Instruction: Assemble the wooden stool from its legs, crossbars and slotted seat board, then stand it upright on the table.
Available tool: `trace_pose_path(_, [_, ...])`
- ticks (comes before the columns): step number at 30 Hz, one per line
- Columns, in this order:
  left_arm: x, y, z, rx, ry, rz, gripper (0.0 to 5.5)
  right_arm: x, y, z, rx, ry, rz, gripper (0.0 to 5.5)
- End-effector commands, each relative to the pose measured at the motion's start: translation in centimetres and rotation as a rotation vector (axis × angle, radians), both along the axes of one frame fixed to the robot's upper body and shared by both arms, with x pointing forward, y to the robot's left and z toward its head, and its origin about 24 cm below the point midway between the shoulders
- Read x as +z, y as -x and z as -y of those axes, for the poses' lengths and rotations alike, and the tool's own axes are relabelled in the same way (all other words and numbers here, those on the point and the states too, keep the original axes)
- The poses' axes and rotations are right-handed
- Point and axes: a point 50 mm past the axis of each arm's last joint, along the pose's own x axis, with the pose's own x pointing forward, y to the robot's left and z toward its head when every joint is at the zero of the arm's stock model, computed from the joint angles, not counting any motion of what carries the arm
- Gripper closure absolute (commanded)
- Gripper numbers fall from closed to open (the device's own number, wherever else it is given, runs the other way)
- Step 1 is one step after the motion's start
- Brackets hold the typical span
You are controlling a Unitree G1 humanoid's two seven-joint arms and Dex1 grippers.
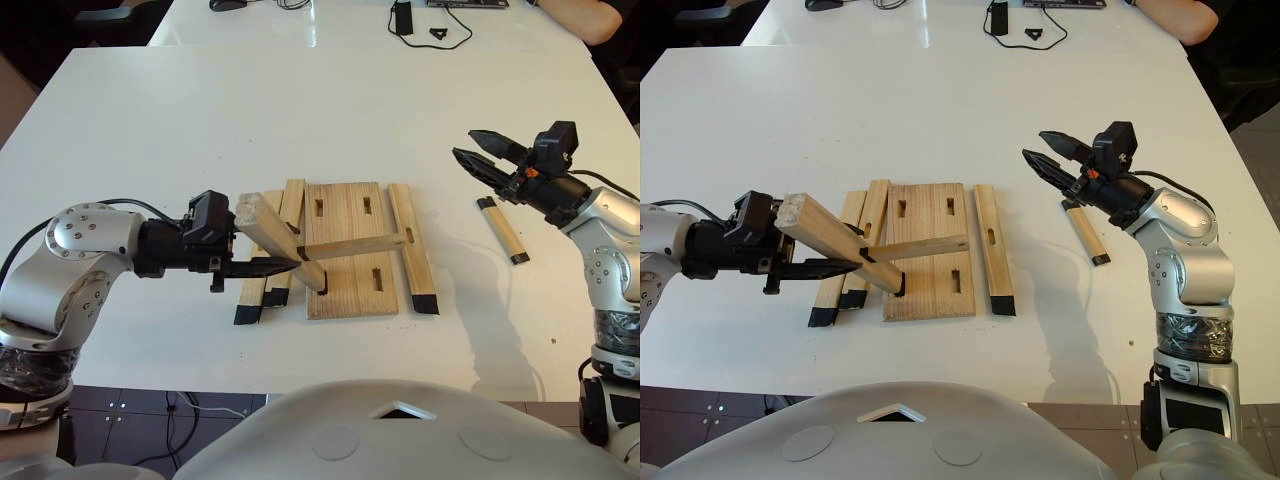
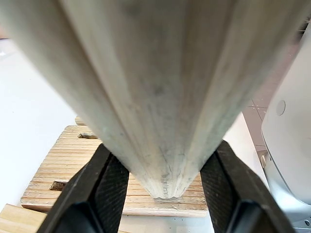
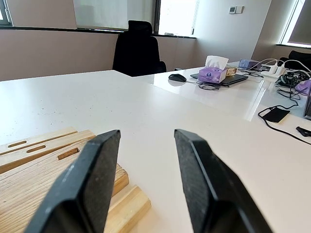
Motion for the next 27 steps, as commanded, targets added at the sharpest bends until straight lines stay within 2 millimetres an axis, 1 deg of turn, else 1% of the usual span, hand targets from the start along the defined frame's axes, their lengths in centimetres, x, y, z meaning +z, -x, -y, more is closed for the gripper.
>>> trace_pose_path(1, [-1.7, 0.6, 0.1, -0.009, -0.109, -0.038, 3.46, -0.3, 0.1, -0.1, -0.001, 0.008, 0.000, 3.46])
trace_pose_path(5, [-3.4, 1.4, 0.9, -0.007, -0.140, -0.078, 3.46, -0.4, 0.0, -0.2, -0.003, 0.012, -0.002, 3.46])
trace_pose_path(8, [-4.6, 1.4, 0.9, 0.038, -0.180, -0.102, 3.46, -0.5, 0.0, -0.3, -0.006, 0.013, -0.003, 3.46])
trace_pose_path(11, [-5.3, 1.2, 0.7, 0.072, -0.199, -0.122, 3.46, -0.6, 0.0, -0.4, -0.008, 0.015, -0.006, 3.46])
trace_pose_path(17, [-6.6, 1.7, 0.7, 0.050, -0.281, -0.107, 3.46, -1.0, 0.1, -0.5, -0.015, 0.015, -0.015, 3.46])
trace_pose_path(21, [-6.7, 1.5, 0.5, 0.050, -0.319, -0.087, 3.46, -1.3, 0.2, -0.5, -0.022, 0.014, -0.021, 3.46])
trace_pose_path(27, [-5.9, 0.2, 0.1, 0.074, -0.357, -0.054, 3.46, -1.8, 0.3, -0.3, -0.048, 0.015, -0.028, 3.46])
